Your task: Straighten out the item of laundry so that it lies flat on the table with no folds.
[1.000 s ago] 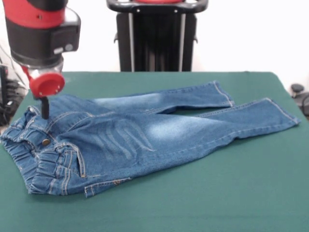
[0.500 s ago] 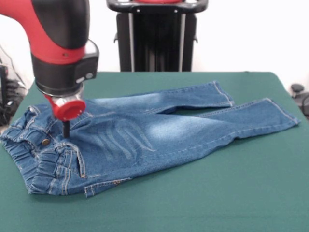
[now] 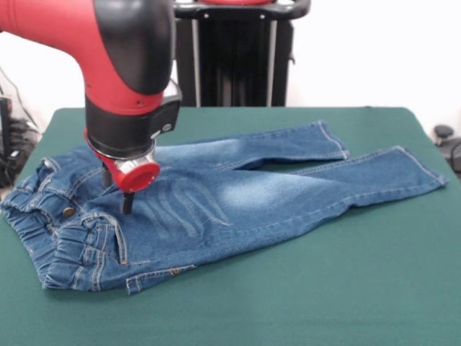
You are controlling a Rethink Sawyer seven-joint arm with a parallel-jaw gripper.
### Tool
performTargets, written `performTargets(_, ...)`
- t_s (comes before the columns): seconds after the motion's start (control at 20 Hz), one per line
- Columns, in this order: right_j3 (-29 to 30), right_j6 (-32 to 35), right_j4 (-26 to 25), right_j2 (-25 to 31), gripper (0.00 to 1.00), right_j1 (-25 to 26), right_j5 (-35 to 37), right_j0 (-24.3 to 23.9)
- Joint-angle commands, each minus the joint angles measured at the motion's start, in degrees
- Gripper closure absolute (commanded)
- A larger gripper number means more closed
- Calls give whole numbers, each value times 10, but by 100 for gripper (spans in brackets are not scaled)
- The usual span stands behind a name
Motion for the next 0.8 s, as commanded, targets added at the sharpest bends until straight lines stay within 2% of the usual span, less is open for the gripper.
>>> performTargets(0.05,-6,53,-40,-31,0,13,-32,39)
performTargets(0.55,5,26,-22,-33,0,-1,-12,35)
performTargets(0.8,35,12,-35,-40,0,-4,-52,28)
